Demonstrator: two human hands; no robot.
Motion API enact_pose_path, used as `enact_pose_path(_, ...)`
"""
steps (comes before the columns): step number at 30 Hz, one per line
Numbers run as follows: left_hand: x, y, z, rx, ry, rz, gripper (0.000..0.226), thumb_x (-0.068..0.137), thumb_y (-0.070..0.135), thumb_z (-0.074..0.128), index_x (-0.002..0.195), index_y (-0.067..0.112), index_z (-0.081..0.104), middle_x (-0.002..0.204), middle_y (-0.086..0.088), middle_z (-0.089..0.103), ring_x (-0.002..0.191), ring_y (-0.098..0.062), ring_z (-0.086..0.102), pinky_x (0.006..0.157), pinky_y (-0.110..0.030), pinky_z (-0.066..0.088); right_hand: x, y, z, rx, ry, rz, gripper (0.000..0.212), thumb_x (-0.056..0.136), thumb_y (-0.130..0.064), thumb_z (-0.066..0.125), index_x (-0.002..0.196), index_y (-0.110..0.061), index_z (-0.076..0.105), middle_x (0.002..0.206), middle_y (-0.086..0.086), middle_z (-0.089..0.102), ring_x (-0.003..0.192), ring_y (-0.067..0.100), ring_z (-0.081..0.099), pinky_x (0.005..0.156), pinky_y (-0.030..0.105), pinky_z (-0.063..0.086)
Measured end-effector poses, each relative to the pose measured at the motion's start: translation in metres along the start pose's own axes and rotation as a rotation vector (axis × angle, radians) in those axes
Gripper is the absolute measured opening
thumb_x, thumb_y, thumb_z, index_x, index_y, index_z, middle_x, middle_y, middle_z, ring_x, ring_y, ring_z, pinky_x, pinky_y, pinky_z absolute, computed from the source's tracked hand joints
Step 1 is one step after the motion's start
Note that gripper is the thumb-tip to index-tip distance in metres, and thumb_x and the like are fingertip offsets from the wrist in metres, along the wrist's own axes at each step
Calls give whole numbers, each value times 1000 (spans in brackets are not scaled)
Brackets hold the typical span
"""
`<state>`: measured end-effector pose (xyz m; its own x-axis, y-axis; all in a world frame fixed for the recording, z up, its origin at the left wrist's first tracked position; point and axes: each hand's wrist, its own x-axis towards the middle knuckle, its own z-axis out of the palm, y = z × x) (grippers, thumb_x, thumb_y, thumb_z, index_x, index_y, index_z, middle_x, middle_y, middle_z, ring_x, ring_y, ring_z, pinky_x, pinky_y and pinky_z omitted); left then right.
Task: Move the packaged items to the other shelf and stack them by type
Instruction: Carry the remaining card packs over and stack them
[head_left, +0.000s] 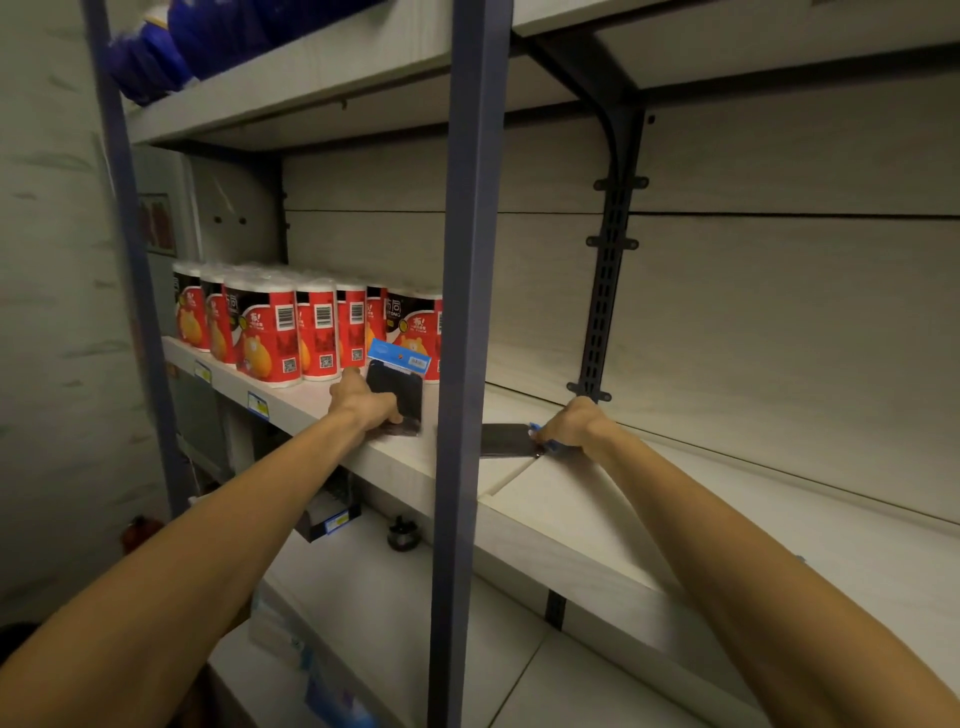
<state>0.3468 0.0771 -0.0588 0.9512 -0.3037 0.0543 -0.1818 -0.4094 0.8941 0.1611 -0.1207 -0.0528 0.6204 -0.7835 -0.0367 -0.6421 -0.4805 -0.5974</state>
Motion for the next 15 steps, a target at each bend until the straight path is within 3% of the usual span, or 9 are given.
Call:
enact_pose_path(1,-3,1,-1,-29,8,-15,68,79,-3,75,137,9,40,123,-14,55,115,-33,59,80,-35,52,0,2,1,27,12,-9,34,85,-29,79,67,-7,61,77,7,62,85,24,66,74,32,47)
enact_pose_path(3,-7,1,-6,-98,23,-45,56,78,-5,71,129,5,48,119,-16,61,109,-32,61,80,-37,55,-1,7,2,137,50,-29,25,91,-25,72,86,-1,69,94,14,70,92,27,66,83,37,52)
enact_pose_path(5,-7,-1,-11,-189,44,-57,45,79,-6,64,122,2,55,115,-19,64,101,-31,63,82,-39,57,-3,11,0,269,115,-40,16,98,-17,60,95,-3,67,102,17,67,91,27,62,86,39,53)
enact_pose_path(7,-13,-2,-15,-285,31,-54,31,83,-10,58,113,-2,63,107,-18,67,86,-27,63,76,-36,55,-11,14,-3,391,173,-38,13,101,-13,52,93,-9,60,102,15,64,91,26,62,82,38,55)
enact_pose_path(9,-21,-5,-20,-338,36,-57,21,85,-11,57,100,0,66,104,-17,67,86,-25,62,75,-34,51,-21,18,-7,528,191,-41,8,101,-10,50,103,-9,57,105,15,63,88,29,65,72,39,61)
enact_pose_path(11,-28,-7,-26,-378,68,-44,30,84,-9,61,111,3,66,112,-16,66,97,-25,59,82,-34,50,-36,20,-13,657,220,-59,9,99,-4,50,107,-8,54,103,15,59,79,28,65,61,38,62)
enact_pose_path(13,-38,-8,-35,-411,106,-25,46,84,-6,64,128,7,61,118,-12,64,102,-25,58,90,-37,51,-54,22,-20,725,268,-63,13,99,-4,54,111,-9,50,104,14,57,85,29,64,69,44,63)
enact_pose_path(15,-51,-8,-43,-460,142,-2,49,83,-5,65,130,9,61,123,-13,64,105,-24,56,98,-38,51,-68,26,-24,760,304,-65,24,99,-9,59,122,-9,49,105,12,55,90,31,64,76,48,62)
